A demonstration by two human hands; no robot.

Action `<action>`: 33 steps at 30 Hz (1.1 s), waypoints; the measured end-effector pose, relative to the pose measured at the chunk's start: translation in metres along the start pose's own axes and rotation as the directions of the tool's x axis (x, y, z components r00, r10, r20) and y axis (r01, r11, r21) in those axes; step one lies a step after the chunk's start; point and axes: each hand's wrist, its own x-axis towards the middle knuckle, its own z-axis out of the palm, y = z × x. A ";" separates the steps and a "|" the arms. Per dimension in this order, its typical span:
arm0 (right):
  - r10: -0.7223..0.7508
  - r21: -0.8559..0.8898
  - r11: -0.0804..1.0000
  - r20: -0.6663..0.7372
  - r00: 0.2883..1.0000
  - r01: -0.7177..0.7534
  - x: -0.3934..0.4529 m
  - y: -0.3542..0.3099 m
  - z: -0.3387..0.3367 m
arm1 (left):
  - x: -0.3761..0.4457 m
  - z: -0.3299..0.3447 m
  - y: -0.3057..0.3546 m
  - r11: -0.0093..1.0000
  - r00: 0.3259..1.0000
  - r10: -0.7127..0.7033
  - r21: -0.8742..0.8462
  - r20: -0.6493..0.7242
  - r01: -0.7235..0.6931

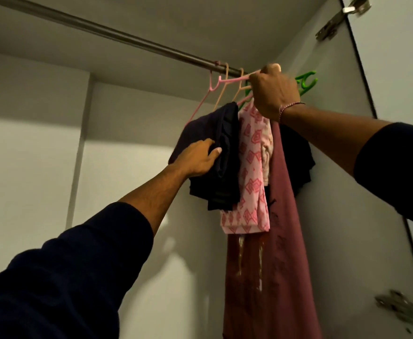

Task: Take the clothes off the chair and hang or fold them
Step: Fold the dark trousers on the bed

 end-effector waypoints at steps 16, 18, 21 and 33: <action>-0.087 0.009 0.995 0.544 0.834 0.098 -0.282 0.092 -0.108 | -0.148 0.096 0.211 0.979 0.992 0.125 -0.161 0.008 -0.123; -0.087 0.021 0.995 0.609 0.788 0.094 -0.317 0.118 -0.134 | -0.173 0.104 0.256 0.963 0.984 0.173 -0.214 0.031 -0.162; -0.040 0.024 0.999 0.676 0.736 0.033 -0.362 0.152 -0.185 | -0.216 0.113 0.324 0.931 0.975 0.216 -0.313 0.055 -0.189; 0.248 -0.185 0.967 0.833 0.495 -0.175 -0.541 0.273 -0.448 | -0.369 0.086 0.587 0.758 0.818 0.562 -0.472 0.120 -0.451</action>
